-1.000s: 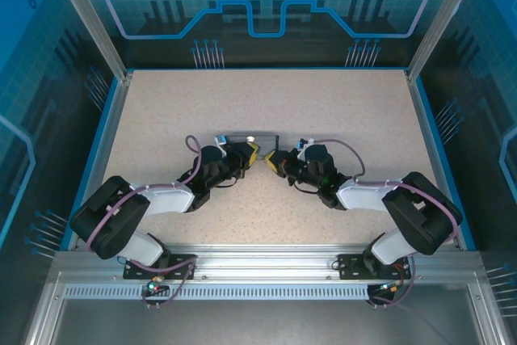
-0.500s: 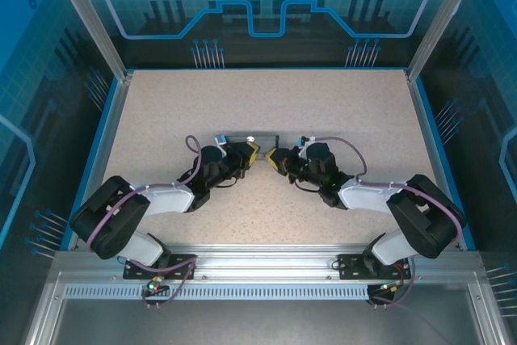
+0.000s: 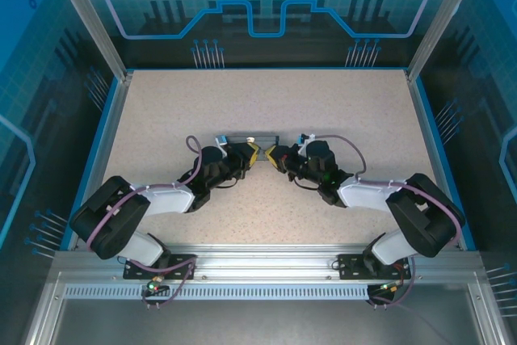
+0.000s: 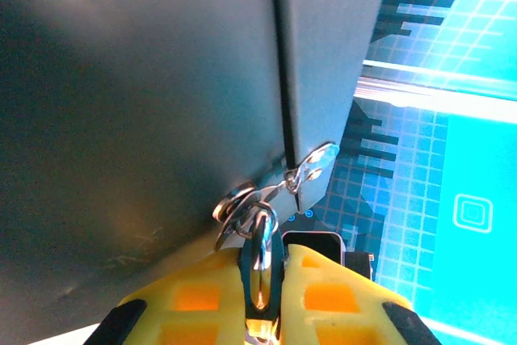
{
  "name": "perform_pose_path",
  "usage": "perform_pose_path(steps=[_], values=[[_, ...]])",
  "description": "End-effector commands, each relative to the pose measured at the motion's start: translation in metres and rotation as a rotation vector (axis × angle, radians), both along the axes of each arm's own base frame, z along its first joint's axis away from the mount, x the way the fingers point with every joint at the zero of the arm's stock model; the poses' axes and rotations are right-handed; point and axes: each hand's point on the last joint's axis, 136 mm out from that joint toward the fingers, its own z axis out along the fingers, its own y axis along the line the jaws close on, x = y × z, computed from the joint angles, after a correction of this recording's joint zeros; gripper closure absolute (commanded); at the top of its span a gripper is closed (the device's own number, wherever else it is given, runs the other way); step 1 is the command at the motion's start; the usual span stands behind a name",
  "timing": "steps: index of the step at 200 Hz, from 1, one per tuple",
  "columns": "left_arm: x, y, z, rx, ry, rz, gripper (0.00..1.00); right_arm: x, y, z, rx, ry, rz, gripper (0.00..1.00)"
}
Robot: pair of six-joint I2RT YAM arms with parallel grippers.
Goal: Unlock the padlock with the key
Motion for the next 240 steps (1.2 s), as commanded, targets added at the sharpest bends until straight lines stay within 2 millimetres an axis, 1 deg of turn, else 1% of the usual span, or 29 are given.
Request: perform_pose_path(steps=[1,36,108,141,240], values=[[-0.002,-0.005,0.01,-0.036,-0.035,-0.018,1.0,0.009,-0.001,0.003,-0.006,-0.019,-0.016,1.0],[-0.002,-0.005,0.01,-0.036,-0.035,-0.017,1.0,0.007,-0.003,0.0,-0.007,-0.012,-0.022,1.0],[-0.002,-0.005,0.009,-0.034,-0.035,-0.017,1.0,-0.003,-0.016,-0.007,-0.033,0.0,-0.04,1.0],[-0.001,-0.005,0.009,-0.033,-0.035,-0.017,1.0,-0.002,-0.013,-0.008,-0.031,0.001,-0.033,1.0],[-0.001,-0.007,0.01,-0.035,-0.036,-0.021,1.0,0.01,-0.002,0.005,-0.017,-0.018,-0.016,1.0]])
